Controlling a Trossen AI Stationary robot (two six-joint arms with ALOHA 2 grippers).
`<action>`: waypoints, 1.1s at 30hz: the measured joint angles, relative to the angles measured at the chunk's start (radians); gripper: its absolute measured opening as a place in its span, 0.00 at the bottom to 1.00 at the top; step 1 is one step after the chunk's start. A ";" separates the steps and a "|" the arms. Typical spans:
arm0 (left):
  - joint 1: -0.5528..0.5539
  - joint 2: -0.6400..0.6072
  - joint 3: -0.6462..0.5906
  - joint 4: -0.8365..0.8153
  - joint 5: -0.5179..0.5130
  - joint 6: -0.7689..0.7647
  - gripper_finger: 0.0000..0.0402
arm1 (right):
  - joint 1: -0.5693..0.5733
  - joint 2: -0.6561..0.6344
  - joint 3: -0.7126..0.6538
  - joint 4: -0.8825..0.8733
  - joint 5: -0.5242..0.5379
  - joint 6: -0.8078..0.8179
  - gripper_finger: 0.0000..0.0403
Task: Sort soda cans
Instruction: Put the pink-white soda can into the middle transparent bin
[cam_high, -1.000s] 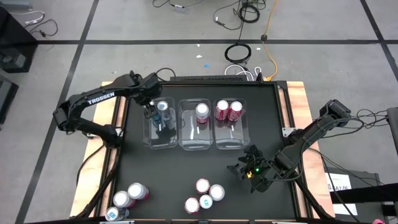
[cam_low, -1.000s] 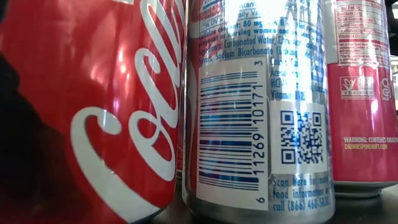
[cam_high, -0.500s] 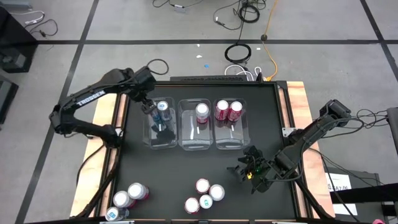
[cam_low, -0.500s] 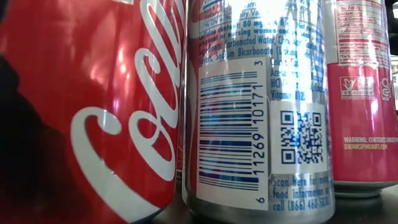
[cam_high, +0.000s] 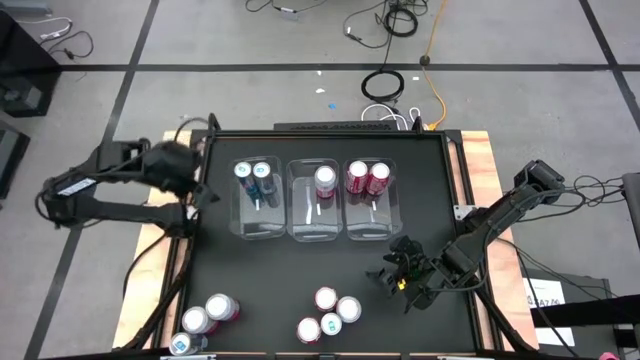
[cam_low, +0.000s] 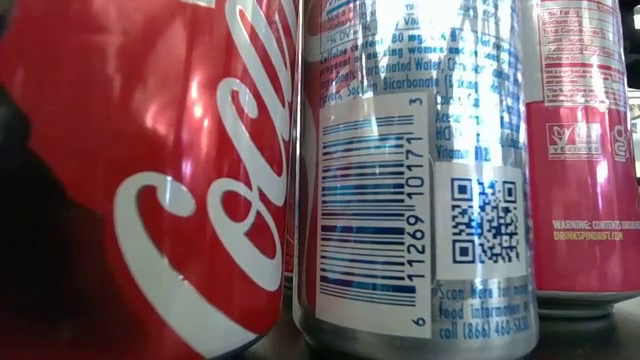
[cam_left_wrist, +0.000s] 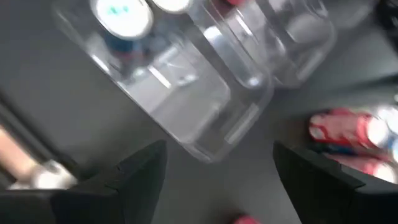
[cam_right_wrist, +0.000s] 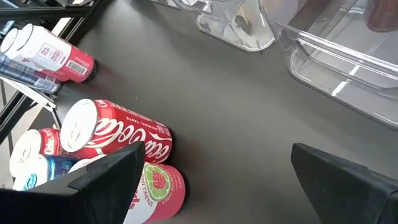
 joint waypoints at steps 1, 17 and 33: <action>-0.060 -0.006 -0.016 0.007 -0.002 -0.059 0.75 | 0.000 0.000 0.000 0.000 0.000 0.000 0.98; -0.736 0.265 -0.145 0.249 -0.229 -0.578 0.75 | 0.047 0.000 0.000 0.002 -0.105 -0.027 0.98; -1.137 0.456 -0.137 0.372 -0.307 -0.991 0.75 | 0.077 0.000 0.000 0.004 -0.104 -0.044 0.98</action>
